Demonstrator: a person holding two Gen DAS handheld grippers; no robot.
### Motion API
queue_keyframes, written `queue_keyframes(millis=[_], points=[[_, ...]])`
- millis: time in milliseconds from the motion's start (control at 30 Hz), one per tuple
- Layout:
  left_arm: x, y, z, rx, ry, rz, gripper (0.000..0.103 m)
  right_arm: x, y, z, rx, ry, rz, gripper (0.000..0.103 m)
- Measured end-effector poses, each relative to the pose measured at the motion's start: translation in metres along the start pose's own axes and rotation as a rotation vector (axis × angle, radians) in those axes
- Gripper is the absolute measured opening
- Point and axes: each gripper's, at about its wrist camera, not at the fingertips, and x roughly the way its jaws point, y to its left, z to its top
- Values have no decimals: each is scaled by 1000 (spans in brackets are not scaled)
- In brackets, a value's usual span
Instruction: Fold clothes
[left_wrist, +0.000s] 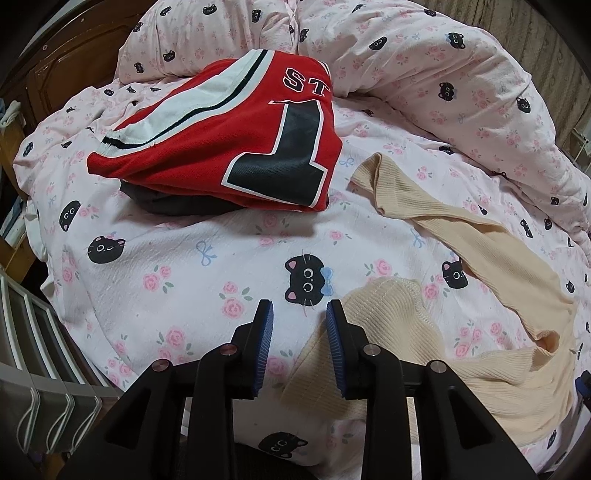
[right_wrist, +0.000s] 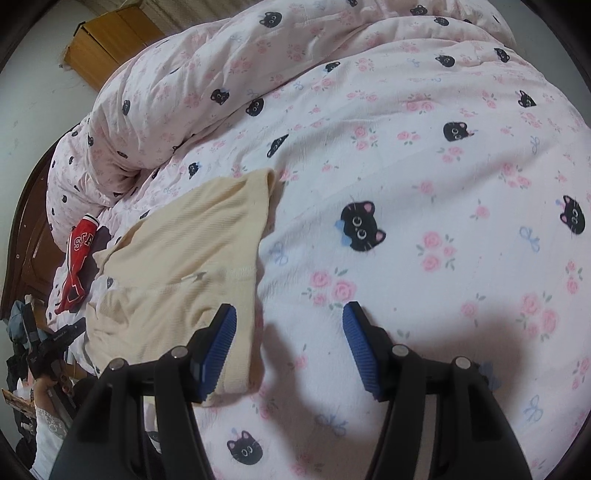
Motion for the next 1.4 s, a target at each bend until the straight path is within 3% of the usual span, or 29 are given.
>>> queue_keyframes(millis=[233, 667, 967, 1100, 1267, 1400], points=[[0, 0, 0, -1, -4, -3, 27, 1, -5, -4, 33, -13, 29, 62], [-1, 1, -1, -6, -1, -5, 27, 6, 4, -6, -20, -7, -16, 65], [-1, 3, -2, -23, 8, -15, 27, -2, 9, -12, -24, 2, 39, 65], [-1, 5, -3, -36, 8, -31, 28, -13, 9, -20, 31, -6, 98, 65], [1, 6, -2, -41, 13, -44, 31, -22, 13, -38, 75, 12, 114, 65], [-1, 8, -2, -49, 12, -54, 32, -17, 23, -46, 40, 53, 84, 65]])
